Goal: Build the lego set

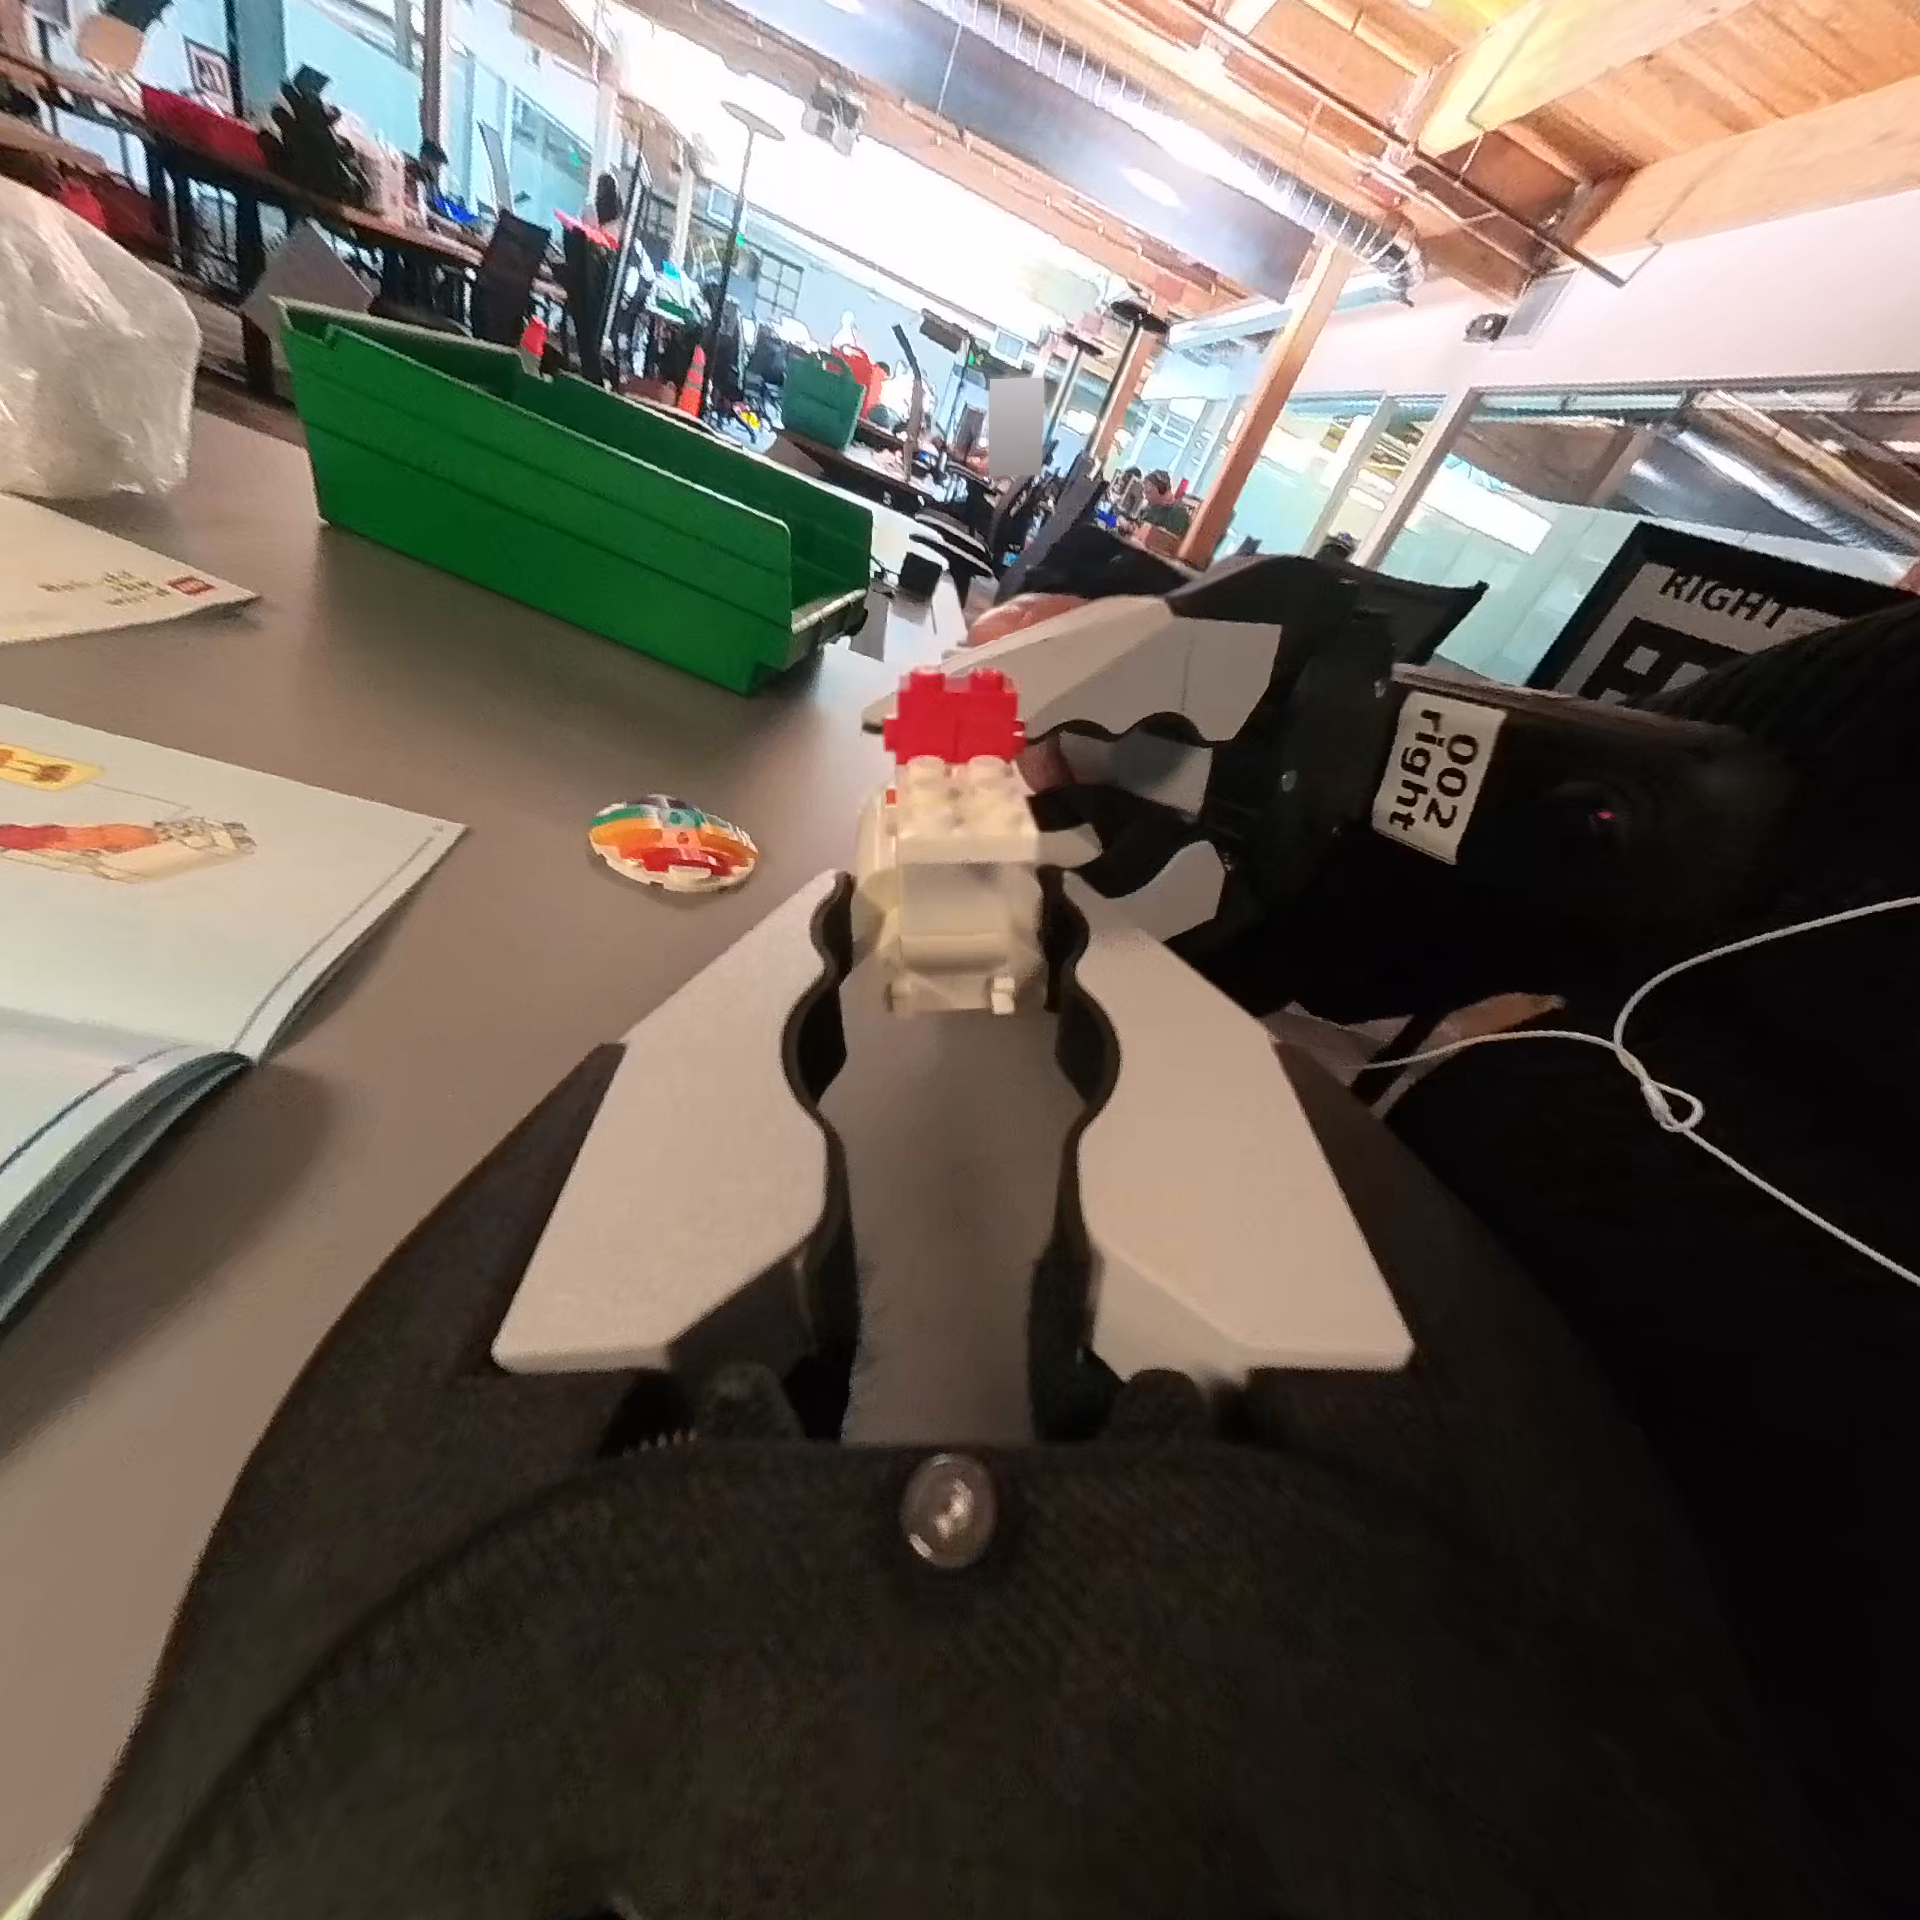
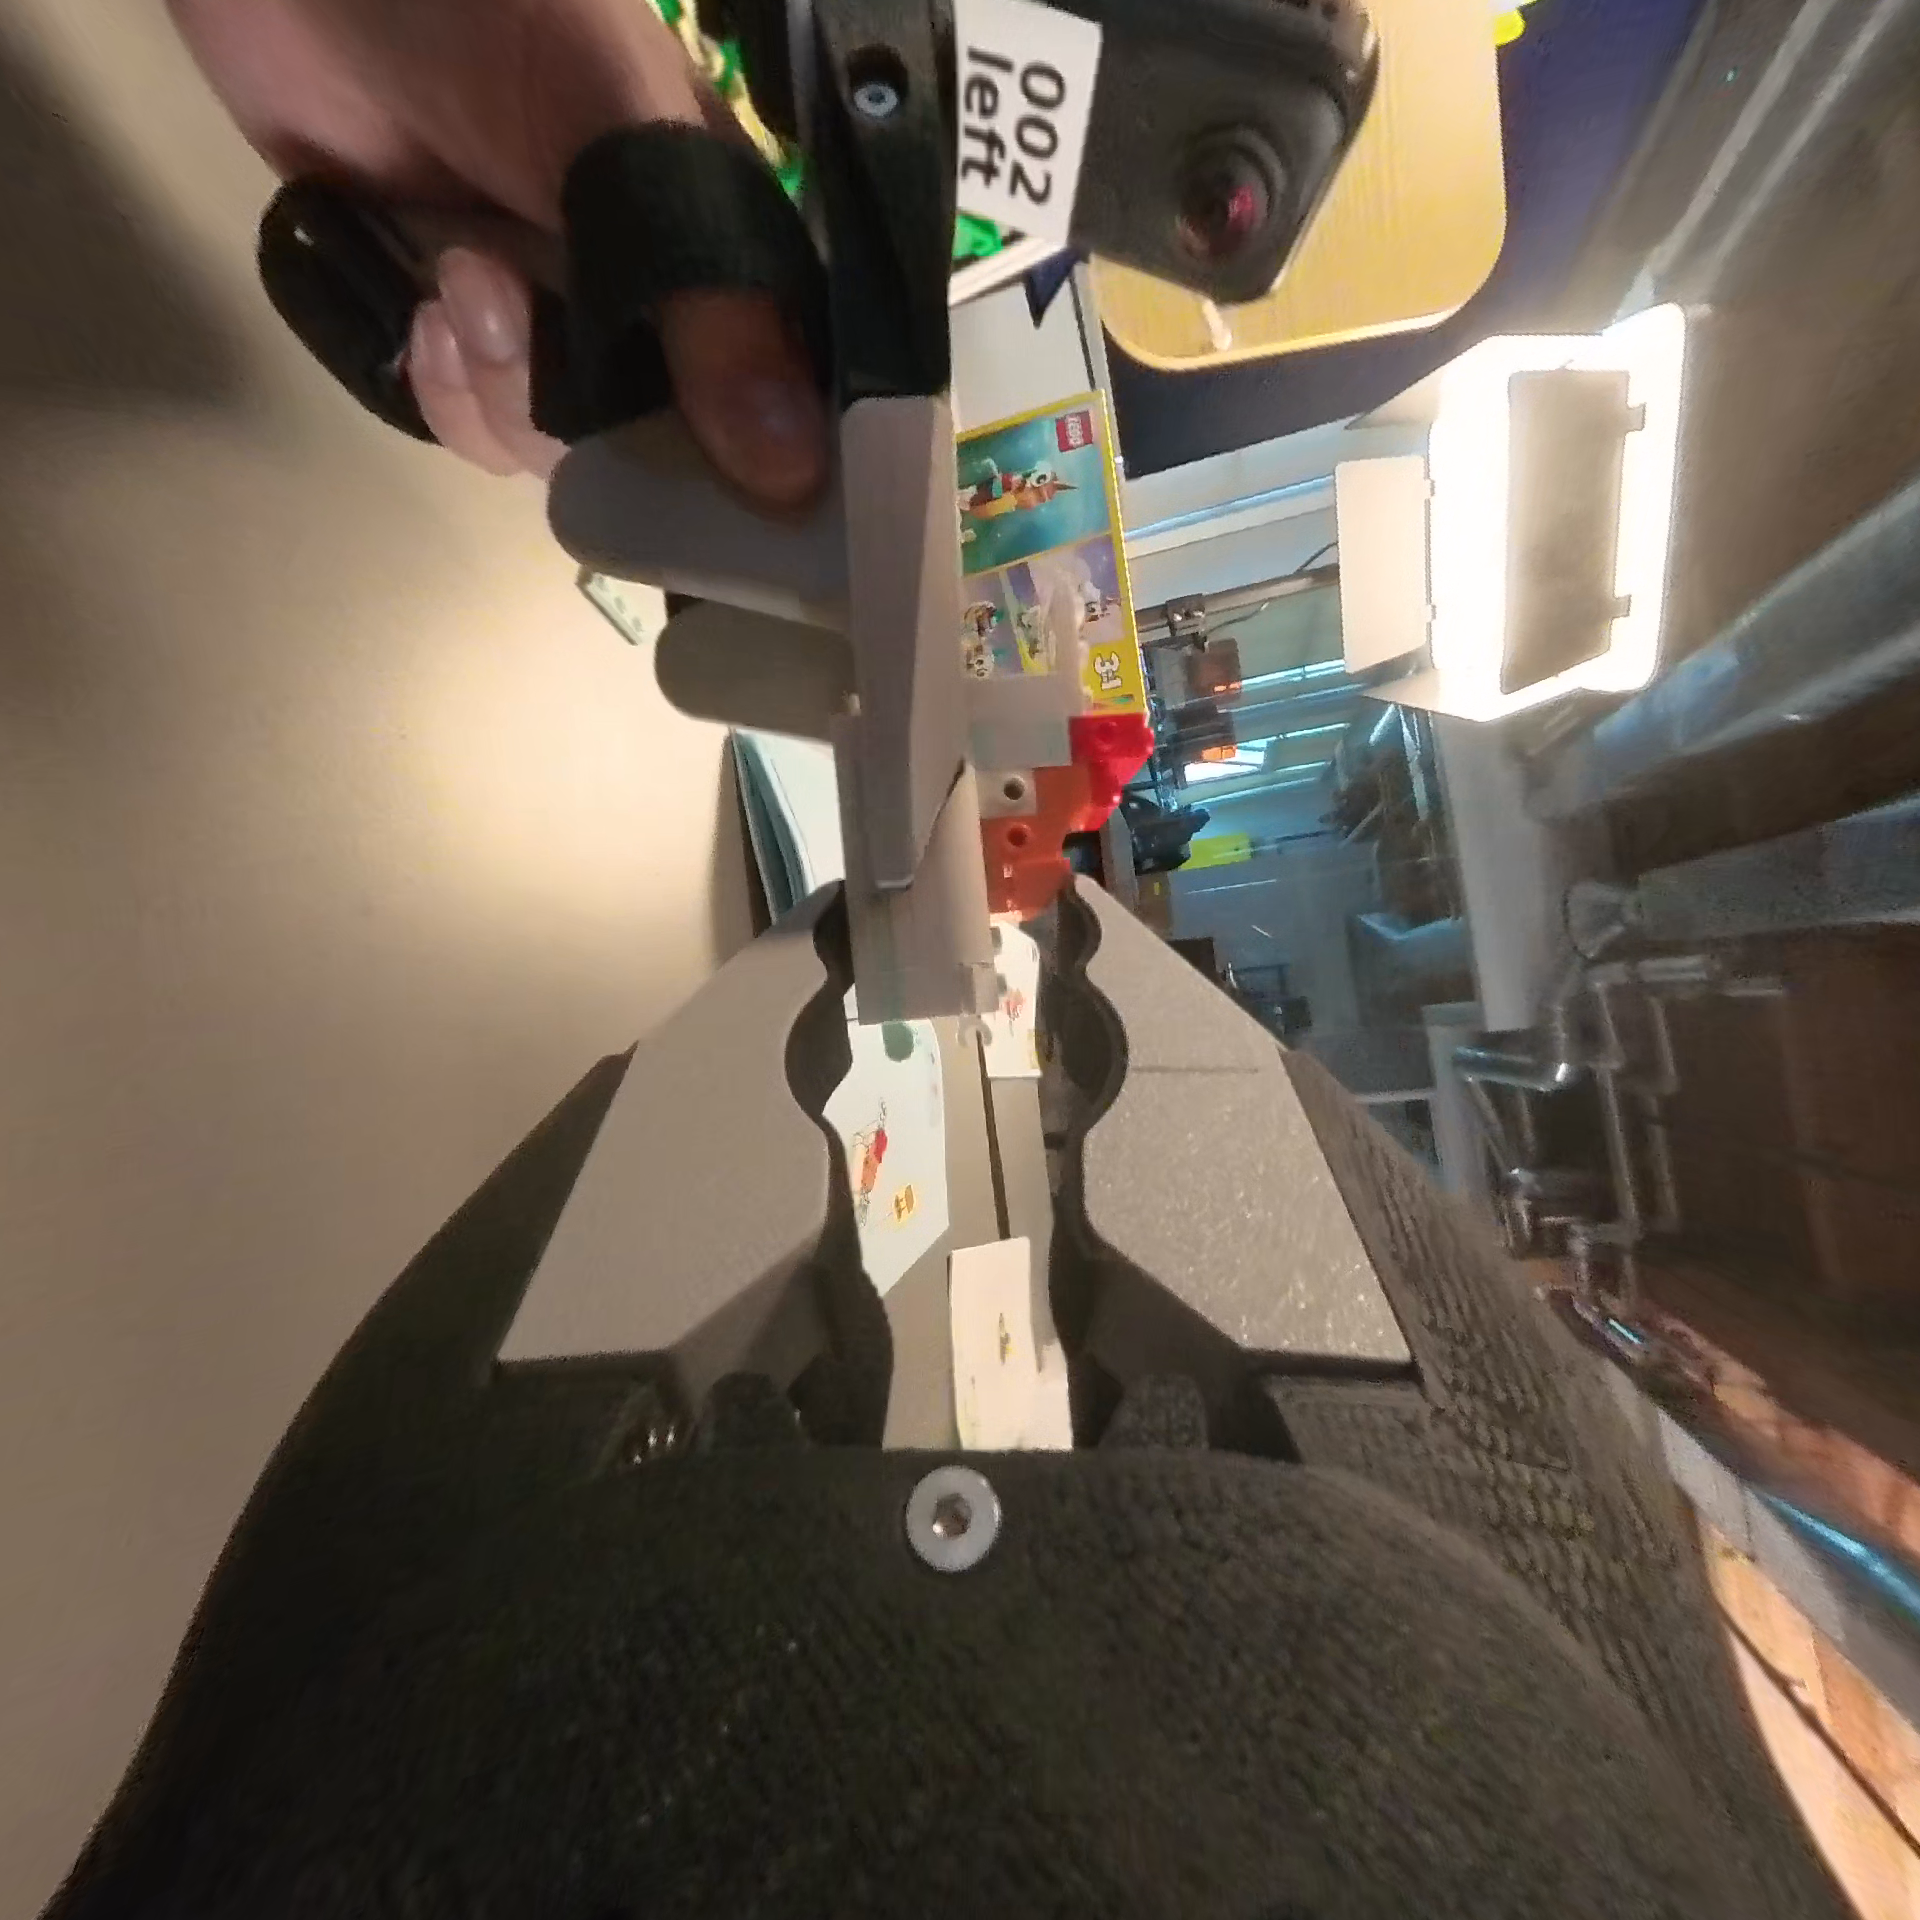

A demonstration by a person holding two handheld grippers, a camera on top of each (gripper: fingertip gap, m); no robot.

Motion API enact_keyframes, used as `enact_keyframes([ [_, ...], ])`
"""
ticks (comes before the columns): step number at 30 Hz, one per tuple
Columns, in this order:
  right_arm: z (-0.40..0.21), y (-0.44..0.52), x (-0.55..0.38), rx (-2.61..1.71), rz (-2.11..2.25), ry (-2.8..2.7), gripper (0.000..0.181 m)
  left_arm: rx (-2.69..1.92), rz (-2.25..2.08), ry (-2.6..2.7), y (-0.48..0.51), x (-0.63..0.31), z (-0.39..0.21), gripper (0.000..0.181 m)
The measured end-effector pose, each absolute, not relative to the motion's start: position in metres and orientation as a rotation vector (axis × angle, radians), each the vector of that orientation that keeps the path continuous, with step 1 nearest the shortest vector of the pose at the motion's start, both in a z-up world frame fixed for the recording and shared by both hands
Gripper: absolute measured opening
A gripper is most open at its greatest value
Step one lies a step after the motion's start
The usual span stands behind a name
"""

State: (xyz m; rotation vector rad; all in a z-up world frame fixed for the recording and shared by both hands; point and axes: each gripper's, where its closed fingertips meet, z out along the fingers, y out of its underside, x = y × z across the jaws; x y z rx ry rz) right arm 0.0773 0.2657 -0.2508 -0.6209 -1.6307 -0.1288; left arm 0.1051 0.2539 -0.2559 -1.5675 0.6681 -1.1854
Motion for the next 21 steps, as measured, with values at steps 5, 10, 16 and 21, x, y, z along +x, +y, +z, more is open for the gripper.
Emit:
enact_keyframes([
  [5,-0.248,0.267,0.077,-0.646,-0.106,-1.602,0.038,-1.519,-1.247,0.616,0.255,0.102,-0.249,0.035],
  [10,-0.244,0.269,0.078,-0.666,-0.095,-1.578,0.038,-1.453,-1.265,0.574,0.255,0.096,-0.240,0.035],
  [16,-0.247,0.269,0.077,-0.673,-0.092,-1.573,0.037,-1.441,-1.238,0.558,0.258,0.093,-0.239,0.034],
  [21,-0.249,0.271,0.077,-0.690,-0.091,-1.568,0.037,-1.445,-1.189,0.553,0.260,0.092,-0.239,0.031],
])
